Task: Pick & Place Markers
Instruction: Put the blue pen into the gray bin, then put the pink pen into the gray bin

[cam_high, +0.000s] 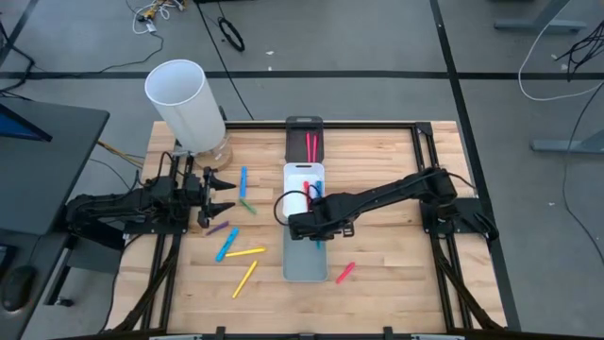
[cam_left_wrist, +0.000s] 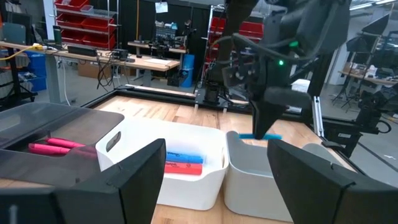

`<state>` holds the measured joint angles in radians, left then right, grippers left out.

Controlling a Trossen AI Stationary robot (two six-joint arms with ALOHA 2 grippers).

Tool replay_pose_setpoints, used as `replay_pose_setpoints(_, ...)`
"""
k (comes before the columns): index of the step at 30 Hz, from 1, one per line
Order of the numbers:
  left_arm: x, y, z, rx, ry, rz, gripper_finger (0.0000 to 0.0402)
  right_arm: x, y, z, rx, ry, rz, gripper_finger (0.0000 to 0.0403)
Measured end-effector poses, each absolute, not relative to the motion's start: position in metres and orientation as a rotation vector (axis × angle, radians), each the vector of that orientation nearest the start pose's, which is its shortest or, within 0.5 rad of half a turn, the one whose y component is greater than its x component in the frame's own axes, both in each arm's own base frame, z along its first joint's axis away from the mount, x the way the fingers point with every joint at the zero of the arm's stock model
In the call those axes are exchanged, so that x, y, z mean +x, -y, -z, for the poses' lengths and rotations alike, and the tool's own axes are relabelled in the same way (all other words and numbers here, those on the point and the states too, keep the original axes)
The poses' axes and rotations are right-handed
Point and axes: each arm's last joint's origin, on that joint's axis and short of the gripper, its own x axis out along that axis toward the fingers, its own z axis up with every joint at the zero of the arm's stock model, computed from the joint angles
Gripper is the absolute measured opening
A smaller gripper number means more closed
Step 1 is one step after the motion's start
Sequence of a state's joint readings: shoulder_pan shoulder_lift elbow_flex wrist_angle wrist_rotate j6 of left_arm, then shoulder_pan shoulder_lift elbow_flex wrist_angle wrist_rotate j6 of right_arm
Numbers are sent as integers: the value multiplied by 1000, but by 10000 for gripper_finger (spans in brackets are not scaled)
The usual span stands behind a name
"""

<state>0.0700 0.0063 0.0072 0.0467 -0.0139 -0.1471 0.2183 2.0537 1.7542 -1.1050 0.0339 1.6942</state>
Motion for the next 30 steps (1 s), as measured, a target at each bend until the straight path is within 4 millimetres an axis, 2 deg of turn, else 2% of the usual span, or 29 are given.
replay_pose_setpoints(16,97,-7,-170,-145,55,-80,288,414,-111,-190,1241,-1120,1044,15)
replay_pose_setpoints(30,97,-7,-170,-145,55,-80,288,417,-117,-175,1218,-1168,1027,2)
